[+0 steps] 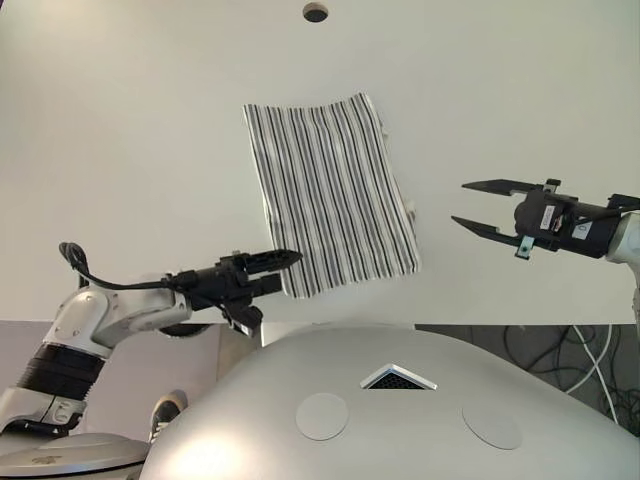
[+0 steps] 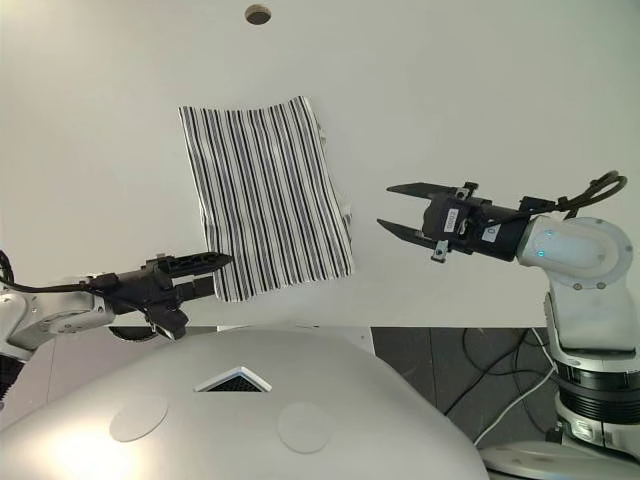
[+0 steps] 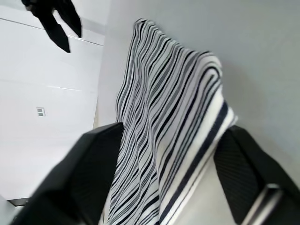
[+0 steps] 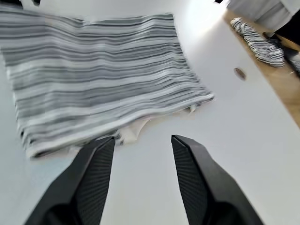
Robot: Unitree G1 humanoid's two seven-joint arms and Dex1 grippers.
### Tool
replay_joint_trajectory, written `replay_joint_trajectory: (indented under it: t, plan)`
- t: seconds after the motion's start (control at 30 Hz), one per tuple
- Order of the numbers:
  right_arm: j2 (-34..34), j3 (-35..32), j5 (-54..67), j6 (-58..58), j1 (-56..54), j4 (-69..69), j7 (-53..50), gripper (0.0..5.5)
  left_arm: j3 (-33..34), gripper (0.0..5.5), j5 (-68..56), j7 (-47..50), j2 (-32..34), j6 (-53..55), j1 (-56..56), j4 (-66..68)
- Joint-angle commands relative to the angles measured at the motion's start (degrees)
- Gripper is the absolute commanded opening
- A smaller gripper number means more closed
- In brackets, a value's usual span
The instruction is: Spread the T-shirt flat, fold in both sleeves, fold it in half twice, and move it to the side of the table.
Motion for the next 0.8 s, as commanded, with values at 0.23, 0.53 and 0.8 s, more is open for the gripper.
replay_joint_trajectory:
  t: [0.23,0.53,0.8]
  plan:
    - [-4.0,1.4,-6.2,-9.9,5.1,4.7,-0.5,2.25,-5.2,1.35,6.8,-3.7,1.9,2.4,-1.0,4.6]
    - [-4.5,7.3,-28.0,-24.6,0.7,6.7,-12.8,3.18,-5.6,0.45,8.9,-2.2,4.7,2.2,-3.1,7.4]
    - [-5.9,14.1,-39.3,-41.5,-3.6,12.9,-22.2,4.01,-5.0,0.09,9.4,0.3,6.8,2.3,-2.7,8.0]
